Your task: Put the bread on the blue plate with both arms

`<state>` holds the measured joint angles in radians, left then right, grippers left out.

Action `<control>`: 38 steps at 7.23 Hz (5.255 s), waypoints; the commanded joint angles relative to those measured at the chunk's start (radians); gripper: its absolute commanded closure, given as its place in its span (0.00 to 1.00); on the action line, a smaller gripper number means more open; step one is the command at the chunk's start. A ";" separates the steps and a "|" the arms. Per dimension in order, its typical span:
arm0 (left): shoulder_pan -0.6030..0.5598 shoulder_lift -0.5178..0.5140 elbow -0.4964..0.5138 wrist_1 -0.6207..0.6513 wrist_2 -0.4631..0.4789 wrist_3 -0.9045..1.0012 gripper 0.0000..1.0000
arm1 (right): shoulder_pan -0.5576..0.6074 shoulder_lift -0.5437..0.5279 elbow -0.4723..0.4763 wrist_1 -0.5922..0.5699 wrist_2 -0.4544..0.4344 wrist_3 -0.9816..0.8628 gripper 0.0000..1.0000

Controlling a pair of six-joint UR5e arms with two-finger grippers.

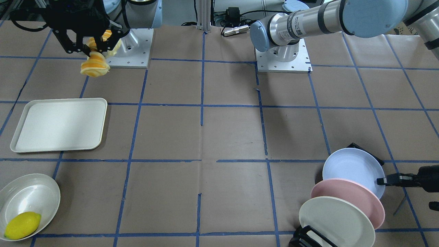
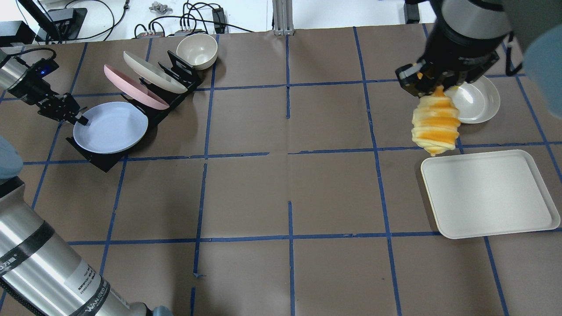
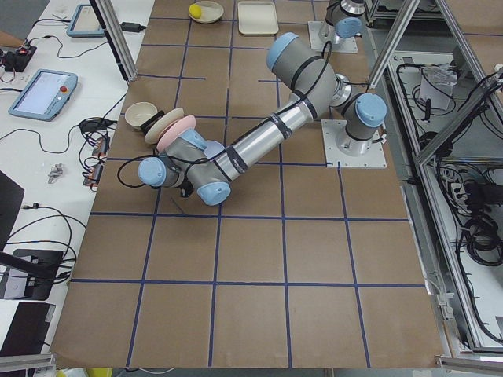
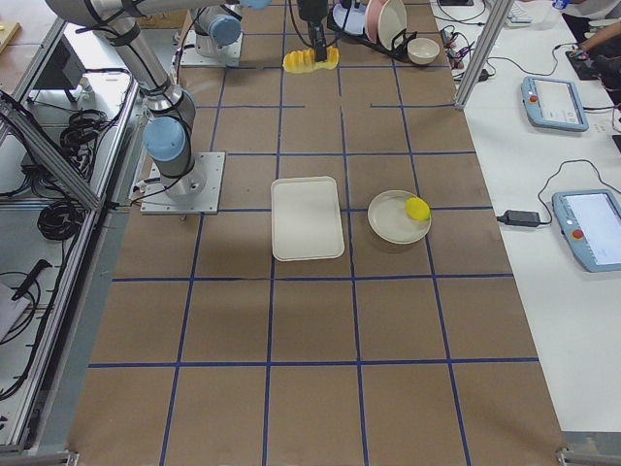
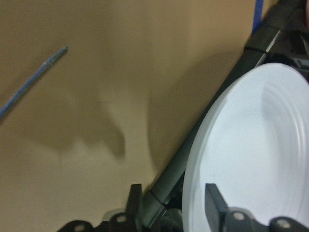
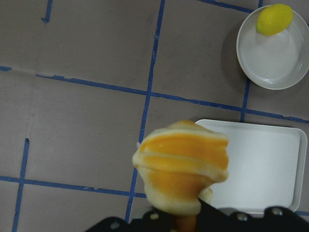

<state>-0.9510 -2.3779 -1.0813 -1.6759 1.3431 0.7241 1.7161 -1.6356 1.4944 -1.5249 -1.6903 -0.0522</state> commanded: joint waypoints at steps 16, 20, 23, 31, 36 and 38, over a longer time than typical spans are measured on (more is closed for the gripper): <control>-0.569 0.567 -0.646 0.351 -0.096 -0.506 0.84 | 0.036 0.117 -0.063 0.126 0.090 0.035 0.97; -0.693 0.369 -0.661 0.693 -0.131 -0.620 0.83 | 0.034 0.117 -0.063 0.126 0.092 0.034 0.97; -0.700 0.347 -0.681 0.772 -0.133 -0.653 0.30 | 0.034 0.119 -0.063 0.127 0.092 0.032 0.97; -0.620 0.684 -0.510 0.210 0.159 -0.644 0.00 | 0.273 0.432 0.064 -0.483 0.093 0.241 0.97; -0.591 0.717 -0.414 0.026 0.192 -0.643 0.00 | 0.263 0.605 0.061 -0.630 0.096 0.201 0.97; -0.588 0.717 -0.391 0.016 0.192 -0.643 0.00 | 0.264 0.651 0.066 -0.690 0.093 0.199 0.97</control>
<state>-1.5421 -1.6610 -1.4872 -1.6513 1.5350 0.0811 1.9790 -1.0123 1.5564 -2.1753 -1.5947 0.1486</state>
